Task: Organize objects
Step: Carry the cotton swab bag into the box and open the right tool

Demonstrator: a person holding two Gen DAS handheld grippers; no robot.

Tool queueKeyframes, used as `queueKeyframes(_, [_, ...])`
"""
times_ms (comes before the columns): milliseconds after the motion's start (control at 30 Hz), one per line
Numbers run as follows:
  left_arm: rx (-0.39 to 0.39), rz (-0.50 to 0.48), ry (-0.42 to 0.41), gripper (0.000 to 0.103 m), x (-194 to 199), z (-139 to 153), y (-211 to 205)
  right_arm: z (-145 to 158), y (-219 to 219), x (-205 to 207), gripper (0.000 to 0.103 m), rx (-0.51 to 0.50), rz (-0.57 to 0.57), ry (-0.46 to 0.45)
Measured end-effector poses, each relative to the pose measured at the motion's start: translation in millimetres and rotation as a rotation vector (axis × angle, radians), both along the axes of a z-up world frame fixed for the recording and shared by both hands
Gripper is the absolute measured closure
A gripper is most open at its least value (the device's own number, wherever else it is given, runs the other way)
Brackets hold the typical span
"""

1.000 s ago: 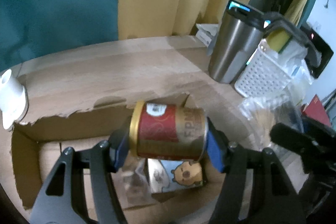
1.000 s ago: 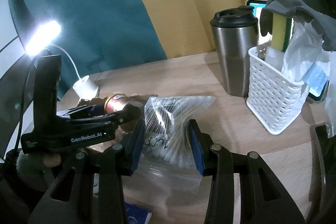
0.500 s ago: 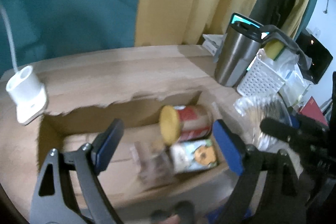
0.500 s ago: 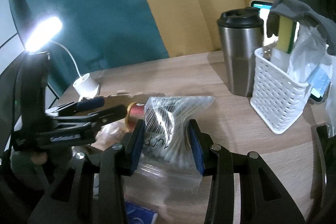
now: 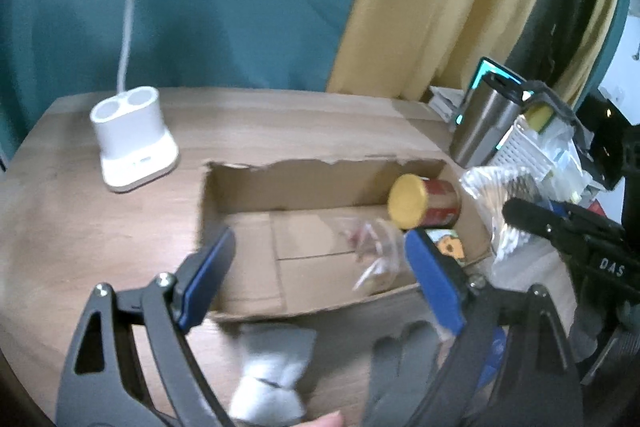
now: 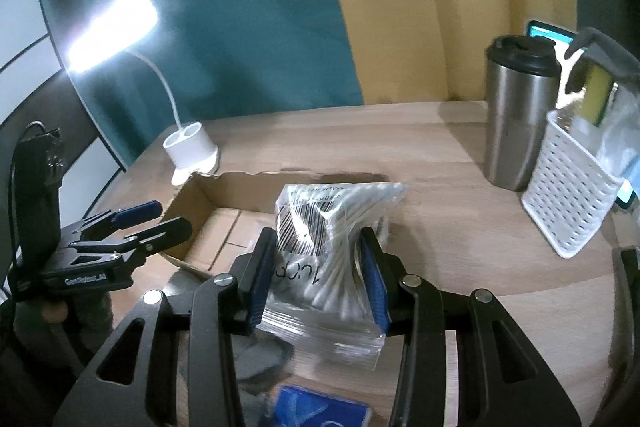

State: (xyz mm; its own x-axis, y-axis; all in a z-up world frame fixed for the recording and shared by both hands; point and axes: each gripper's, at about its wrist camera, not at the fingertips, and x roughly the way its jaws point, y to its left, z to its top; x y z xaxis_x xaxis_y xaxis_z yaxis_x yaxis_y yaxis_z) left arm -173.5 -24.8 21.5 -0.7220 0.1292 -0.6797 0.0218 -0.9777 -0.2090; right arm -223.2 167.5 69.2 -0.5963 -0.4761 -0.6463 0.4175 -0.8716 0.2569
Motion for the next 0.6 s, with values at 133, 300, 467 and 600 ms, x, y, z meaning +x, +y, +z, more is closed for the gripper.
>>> queueKeyframes(133, [0.001,0.031,0.014,0.015,10,1,-20,1,-19,-2,0.059,0.014,0.023,-0.005])
queueKeyframes(300, [0.007,0.056,0.017,0.015,15,0,-42,2,-42,-6,0.059,0.028,0.052,-0.008])
queueKeyframes(467, [0.017,0.065,0.012,0.015,18,-5,-57,-1,-65,-10,0.059,0.043,0.069,-0.024])
queueKeyframes(600, [0.027,0.071,0.005,0.015,21,-10,-68,-5,-82,-13,0.059,0.049,0.072,-0.039])
